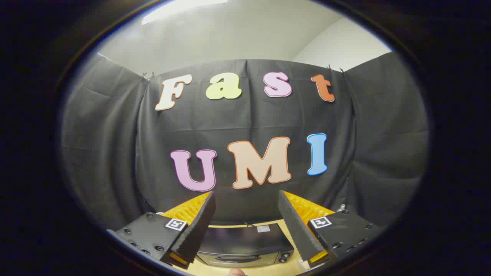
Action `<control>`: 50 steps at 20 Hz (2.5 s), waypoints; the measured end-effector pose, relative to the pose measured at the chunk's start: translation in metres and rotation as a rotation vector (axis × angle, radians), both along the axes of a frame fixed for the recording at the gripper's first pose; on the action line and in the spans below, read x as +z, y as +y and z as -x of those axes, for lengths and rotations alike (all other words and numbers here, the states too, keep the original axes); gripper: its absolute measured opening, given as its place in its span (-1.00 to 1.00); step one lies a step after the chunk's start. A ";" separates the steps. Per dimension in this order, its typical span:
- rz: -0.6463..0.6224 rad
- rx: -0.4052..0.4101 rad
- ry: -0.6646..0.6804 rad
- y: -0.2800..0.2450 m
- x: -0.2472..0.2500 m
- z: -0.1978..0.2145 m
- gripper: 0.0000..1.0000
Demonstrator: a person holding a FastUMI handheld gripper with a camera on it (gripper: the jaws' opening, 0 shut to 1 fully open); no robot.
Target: Open the toaster oven, put the food inside, and close the toaster oven door.
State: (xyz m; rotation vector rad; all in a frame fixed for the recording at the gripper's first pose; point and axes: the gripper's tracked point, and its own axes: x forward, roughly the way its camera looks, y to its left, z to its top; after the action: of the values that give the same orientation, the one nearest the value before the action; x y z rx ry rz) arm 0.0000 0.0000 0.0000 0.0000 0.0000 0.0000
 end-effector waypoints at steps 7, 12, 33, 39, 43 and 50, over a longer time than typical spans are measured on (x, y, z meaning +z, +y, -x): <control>0.039 0.000 0.038 -0.005 -0.018 -0.005 1.00; 0.038 0.030 0.031 0.010 -0.016 -0.011 1.00; 0.112 0.043 0.308 0.024 -0.256 -0.053 1.00; 0.100 0.035 0.420 0.023 -0.319 -0.045 1.00; 0.032 0.026 0.435 0.018 -0.334 -0.038 1.00; 0.047 0.054 0.396 0.016 -0.331 -0.026 1.00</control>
State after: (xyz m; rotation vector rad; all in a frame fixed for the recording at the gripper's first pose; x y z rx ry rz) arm 0.0256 0.0157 -0.3313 -0.0468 0.3961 0.0539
